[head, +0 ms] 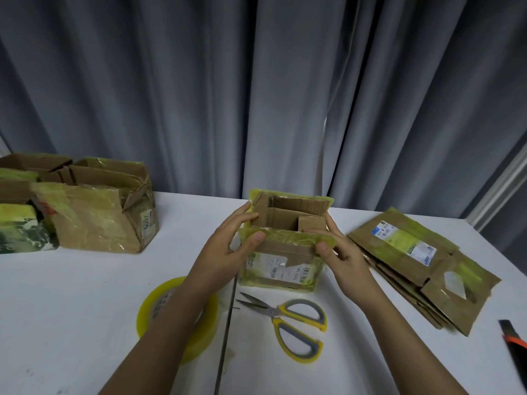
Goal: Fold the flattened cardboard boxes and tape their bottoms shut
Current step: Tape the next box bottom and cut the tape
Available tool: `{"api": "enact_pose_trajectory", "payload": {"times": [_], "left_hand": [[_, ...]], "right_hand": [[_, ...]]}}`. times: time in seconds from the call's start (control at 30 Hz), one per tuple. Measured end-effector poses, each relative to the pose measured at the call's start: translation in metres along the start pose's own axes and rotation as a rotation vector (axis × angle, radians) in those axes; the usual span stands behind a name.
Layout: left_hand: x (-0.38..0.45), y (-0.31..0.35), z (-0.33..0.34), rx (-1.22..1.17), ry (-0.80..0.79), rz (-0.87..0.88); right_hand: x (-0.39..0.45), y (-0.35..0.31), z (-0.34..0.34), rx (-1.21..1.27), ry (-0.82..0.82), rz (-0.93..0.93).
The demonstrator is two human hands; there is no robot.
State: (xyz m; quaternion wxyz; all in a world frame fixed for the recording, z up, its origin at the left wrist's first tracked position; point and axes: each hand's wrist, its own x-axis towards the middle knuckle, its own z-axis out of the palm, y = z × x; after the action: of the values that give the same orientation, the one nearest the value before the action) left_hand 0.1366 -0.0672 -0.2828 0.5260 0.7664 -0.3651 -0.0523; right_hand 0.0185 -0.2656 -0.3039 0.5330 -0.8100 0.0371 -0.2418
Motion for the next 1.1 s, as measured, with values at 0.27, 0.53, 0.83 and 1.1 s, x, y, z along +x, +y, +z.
{"api": "enact_pose_trajectory", "payload": {"times": [0.27, 0.53, 0.83, 1.1], "left_hand": [[-0.004, 0.0, 0.002, 0.012, 0.009, 0.069], [-0.014, 0.001, -0.002, -0.013, -0.014, 0.131], [-0.019, -0.016, -0.005, 0.12, -0.053, 0.234], [-0.014, -0.014, -0.008, 0.291, 0.004, 0.266]], "right_hand": [[0.01, -0.038, -0.007, -0.075, 0.219, -0.108], [0.032, -0.034, -0.021, 0.126, 0.201, 0.122], [0.044, -0.029, -0.004, 0.096, 0.391, 0.066], [0.03, -0.024, -0.004, 0.216, 0.298, 0.076]]}}
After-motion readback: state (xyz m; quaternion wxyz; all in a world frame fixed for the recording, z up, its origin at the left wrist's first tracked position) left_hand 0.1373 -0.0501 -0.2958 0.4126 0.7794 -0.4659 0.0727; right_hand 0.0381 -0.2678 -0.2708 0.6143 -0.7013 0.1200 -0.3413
